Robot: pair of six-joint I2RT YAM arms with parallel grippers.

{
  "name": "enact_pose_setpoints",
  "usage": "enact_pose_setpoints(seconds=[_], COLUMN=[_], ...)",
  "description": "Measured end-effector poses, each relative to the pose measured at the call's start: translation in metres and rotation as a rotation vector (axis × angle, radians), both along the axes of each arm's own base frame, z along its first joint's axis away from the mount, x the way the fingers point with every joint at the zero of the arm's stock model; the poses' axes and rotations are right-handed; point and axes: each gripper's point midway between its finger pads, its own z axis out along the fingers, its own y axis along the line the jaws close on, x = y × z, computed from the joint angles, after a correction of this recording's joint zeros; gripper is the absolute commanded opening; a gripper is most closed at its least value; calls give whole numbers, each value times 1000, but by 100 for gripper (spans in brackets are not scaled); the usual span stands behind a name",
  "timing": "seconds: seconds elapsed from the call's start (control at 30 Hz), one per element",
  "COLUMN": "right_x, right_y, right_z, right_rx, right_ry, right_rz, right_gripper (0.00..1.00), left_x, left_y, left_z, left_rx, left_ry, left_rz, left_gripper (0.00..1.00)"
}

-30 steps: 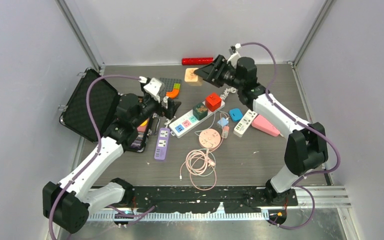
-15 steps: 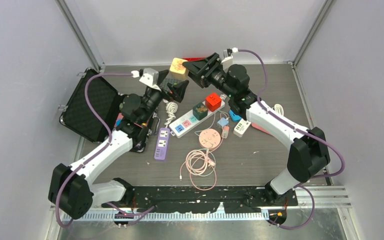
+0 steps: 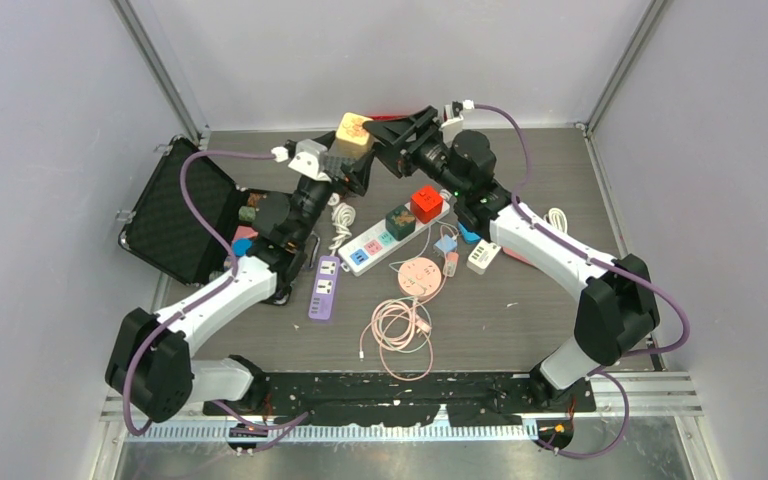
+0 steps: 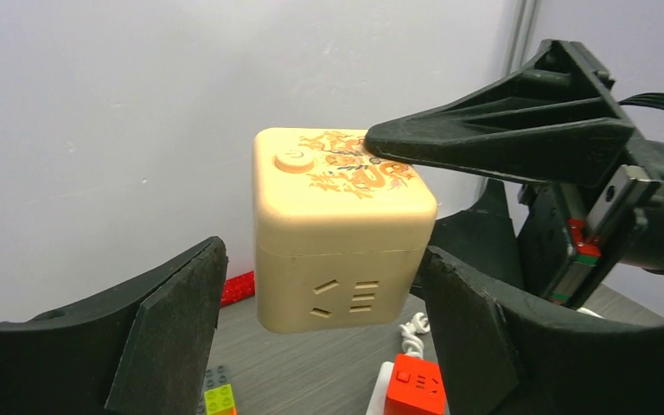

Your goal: Insert the plug

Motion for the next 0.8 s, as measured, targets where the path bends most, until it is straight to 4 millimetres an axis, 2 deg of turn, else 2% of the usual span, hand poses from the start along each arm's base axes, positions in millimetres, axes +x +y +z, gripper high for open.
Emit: enact_pose_setpoints(seconds=[0.17, 0.43, 0.53, 0.63, 0.7, 0.77, 0.8], right_x=[-3, -4, -3, -3, -3, -3, -3], right_y=[3, 9, 10, 10, 10, 9, 9], right_z=[0, -4, -7, -8, -8, -8, -8], right_rx=[10, 6, 4, 2, 1, 2, 0], right_ry=[12, 28, 36, 41, 44, 46, 47], right_rz=[9, 21, 23, 23, 23, 21, 21], right_gripper=[22, 22, 22, 22, 25, 39, 53], left_x=[4, 5, 6, 7, 8, 8, 8], left_y=[2, 0, 1, 1, 1, 0, 1], left_z=[-3, -5, -6, -7, -8, -8, -8], left_rx=[16, 73, 83, 89, 92, 91, 91], left_ry=[-5, -35, -38, -39, -37, -36, -36], left_rz=[27, 44, 57, 66, 72, 76, 79], left_gripper=[70, 70, 64, 49, 38, 27, 22])
